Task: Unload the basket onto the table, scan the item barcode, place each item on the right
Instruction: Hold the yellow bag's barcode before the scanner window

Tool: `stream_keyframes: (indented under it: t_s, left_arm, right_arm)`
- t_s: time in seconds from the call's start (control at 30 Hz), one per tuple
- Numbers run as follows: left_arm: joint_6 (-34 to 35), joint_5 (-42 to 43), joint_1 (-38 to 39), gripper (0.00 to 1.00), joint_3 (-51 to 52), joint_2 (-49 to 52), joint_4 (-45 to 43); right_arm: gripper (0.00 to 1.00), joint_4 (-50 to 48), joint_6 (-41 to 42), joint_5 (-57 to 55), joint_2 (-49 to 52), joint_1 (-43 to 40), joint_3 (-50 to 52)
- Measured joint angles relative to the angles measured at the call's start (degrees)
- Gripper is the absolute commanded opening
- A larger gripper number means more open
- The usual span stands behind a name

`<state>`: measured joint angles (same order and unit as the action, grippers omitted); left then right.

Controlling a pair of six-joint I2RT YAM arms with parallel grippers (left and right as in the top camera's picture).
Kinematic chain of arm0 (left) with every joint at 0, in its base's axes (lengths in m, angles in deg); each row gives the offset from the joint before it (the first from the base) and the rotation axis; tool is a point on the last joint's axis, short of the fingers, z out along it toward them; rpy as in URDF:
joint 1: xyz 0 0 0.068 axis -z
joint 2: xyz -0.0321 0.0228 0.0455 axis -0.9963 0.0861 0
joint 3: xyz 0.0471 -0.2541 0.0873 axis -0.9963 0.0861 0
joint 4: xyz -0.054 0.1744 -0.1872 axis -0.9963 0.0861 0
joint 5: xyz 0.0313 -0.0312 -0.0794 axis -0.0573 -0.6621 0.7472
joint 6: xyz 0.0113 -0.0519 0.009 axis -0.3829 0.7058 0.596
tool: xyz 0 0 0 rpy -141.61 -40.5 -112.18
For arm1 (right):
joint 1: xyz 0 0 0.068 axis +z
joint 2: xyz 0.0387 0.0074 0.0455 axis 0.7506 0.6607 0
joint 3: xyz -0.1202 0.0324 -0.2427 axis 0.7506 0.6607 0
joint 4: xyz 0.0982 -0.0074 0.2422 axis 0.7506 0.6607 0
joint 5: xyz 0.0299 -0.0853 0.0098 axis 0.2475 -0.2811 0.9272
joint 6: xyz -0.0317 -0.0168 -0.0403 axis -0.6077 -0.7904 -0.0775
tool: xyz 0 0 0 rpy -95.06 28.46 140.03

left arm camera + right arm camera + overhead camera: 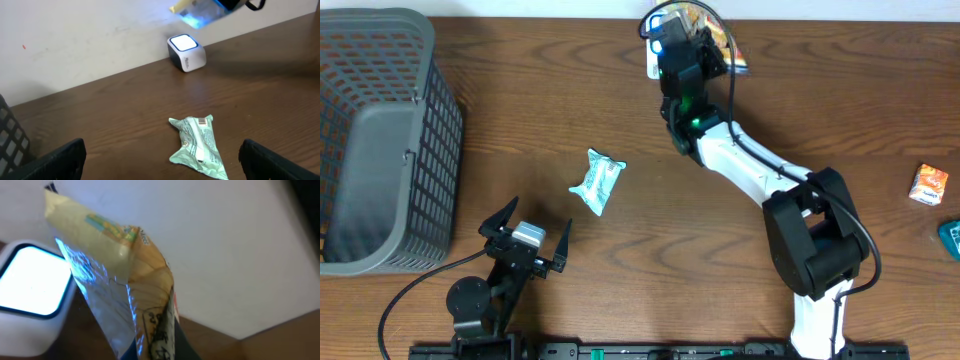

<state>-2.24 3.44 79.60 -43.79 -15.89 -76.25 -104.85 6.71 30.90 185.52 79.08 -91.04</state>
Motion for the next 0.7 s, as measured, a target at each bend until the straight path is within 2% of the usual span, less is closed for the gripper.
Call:
stream_keyframes:
  t_s: [0.17,0.4,0.7]
  left_arm:
    - [0.0,0.0,0.0,0.98,0.0,0.0,0.0]
    - [0.0,0.0,0.0,0.98,0.0,0.0,0.0]
    - [0.0,0.0,0.0,0.98,0.0,0.0,0.0]
  right_arm:
    - [0.01,-1.1,-9.9,-2.9,0.0,1.8,0.0]
    - [0.01,4.5,-15.1,-3.5,0.7,3.9,0.0]
    - [0.01,-2.4,-24.3,-8.0,5.6,4.0,0.0]
